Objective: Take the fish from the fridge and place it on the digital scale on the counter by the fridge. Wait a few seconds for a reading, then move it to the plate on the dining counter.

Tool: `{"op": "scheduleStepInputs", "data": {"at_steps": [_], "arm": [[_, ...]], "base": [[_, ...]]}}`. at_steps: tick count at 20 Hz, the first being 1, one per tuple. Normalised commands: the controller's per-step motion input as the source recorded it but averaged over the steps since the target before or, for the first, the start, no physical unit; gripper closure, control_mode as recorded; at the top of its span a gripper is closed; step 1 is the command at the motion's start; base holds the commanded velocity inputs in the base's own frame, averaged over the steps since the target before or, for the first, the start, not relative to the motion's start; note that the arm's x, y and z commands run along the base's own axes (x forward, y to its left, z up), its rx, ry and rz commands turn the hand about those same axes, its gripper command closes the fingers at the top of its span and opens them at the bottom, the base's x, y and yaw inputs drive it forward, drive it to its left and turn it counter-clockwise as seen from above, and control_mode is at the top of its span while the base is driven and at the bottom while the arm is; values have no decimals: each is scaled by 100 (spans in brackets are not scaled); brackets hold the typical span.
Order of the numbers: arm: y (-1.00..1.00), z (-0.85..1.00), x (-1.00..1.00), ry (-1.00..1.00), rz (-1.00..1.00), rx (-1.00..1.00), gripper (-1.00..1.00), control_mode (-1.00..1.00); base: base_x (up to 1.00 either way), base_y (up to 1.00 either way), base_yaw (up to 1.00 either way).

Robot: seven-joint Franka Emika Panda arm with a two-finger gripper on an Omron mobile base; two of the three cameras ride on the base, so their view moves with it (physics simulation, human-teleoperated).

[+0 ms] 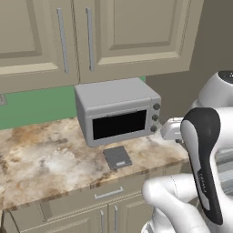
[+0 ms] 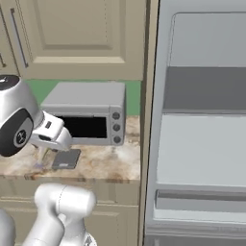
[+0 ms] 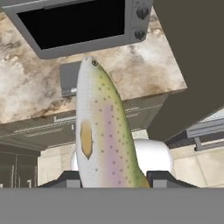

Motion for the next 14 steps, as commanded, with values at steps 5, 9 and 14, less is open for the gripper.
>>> {"op": "scheduleStepInputs", "data": {"at_steps": [5,9,14], "arm": [[0,0,0,0,0,0,100,100],[0,0,0,0,0,0,100,100],[0,0,0,0,0,0,100,100]], "base": [[-97,-50,-24],[-80,-41,-33],[-16,-6,-85]]}}
